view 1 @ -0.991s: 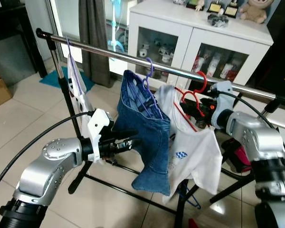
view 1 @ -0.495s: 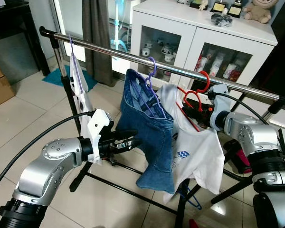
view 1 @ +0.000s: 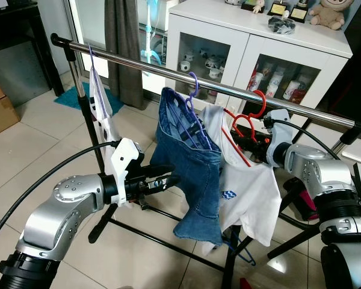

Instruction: Hang hanger

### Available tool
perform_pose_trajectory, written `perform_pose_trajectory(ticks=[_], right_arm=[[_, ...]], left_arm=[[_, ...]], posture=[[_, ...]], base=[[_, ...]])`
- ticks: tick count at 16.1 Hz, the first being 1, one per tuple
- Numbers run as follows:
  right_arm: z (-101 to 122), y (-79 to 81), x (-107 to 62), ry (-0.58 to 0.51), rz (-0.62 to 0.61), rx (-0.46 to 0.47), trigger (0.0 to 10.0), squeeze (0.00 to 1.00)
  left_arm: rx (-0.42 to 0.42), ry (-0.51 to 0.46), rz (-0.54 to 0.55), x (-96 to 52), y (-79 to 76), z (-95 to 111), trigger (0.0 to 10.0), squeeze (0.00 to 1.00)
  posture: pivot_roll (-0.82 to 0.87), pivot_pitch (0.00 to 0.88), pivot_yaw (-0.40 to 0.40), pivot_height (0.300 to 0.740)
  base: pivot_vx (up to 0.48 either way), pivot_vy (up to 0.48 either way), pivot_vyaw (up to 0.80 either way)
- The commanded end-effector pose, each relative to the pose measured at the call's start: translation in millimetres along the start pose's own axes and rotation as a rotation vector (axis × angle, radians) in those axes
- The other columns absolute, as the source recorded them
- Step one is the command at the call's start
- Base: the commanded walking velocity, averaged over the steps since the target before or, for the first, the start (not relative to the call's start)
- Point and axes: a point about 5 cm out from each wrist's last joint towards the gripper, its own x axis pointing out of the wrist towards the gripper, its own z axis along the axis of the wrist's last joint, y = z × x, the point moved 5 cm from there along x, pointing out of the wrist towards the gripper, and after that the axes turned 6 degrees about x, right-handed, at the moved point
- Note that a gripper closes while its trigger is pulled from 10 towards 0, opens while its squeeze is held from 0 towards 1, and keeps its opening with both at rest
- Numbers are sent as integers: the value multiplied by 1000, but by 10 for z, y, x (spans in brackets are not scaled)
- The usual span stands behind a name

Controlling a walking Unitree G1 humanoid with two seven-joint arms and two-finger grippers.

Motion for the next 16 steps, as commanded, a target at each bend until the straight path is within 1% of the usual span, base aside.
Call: perform_pose_trajectory(ticks=[1, 8, 16], right_arm=[[124, -40, -22, -31, -12, -3, 0, 0], [126, -18, -5, -31, -5, -14, 0, 0], [134, 48, -22, -71, 13, -6, 0, 0]], left_arm=[[32, -8, -6, 15, 0, 65, 10000, 0], [36, -8, 4, -3, 21, 50, 10000, 0], [39, -3, 9, -21, 31, 27, 10000, 0]], posture=[[-62, 0, -95, 740], [-57, 0, -100, 740], [-58, 0, -90, 740]], base=[[0, 0, 0], [0, 0, 0], [0, 0, 0]])
